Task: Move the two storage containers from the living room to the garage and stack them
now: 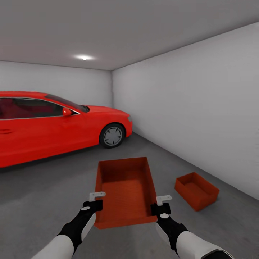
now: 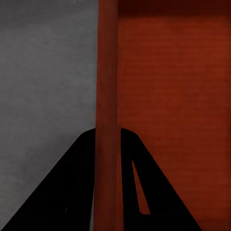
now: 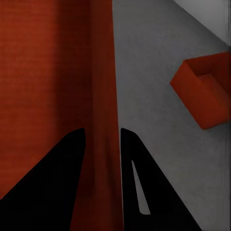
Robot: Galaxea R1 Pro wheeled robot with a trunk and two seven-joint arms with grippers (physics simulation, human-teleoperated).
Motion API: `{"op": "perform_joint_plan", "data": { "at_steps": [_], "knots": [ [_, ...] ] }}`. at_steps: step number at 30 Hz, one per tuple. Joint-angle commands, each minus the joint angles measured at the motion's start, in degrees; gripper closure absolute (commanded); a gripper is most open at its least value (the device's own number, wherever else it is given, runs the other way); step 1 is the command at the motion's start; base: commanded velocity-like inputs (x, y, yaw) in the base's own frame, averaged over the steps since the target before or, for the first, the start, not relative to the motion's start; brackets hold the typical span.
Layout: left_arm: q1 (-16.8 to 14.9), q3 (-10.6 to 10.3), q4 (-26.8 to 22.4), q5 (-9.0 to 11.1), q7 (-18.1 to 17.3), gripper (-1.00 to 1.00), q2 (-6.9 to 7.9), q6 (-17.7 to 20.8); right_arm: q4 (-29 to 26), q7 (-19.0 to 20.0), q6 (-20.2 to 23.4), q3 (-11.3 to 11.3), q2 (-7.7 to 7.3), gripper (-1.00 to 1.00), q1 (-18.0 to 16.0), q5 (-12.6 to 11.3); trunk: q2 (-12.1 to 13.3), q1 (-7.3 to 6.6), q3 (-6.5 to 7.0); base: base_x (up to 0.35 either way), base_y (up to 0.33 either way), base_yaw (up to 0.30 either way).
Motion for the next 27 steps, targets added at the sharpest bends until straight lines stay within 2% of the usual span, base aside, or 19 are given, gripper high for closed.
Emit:
{"op": "perform_joint_plan", "data": {
  "at_steps": [1, 27],
  "knots": [
    [0.0, 0.6, -1.0, 2.7, 3.2, 1.00, -1.03, 0.4, 0.2, 0.1, -0.5, -1.5, 2.21, 1.00, 0.0, -0.9, -0.1, 0.05, -0.10, 0.322, 0.084, -0.287],
    [0.0, 0.6, -1.4, 2.6, 3.2, 1.00, -1.08, 0.4, 0.2, 0.1, -0.5, -1.5, 2.21, 1.00, 0.0, -0.8, -0.1, 0.05, -0.10, 0.322, 0.084, -0.287]
  ]
}}
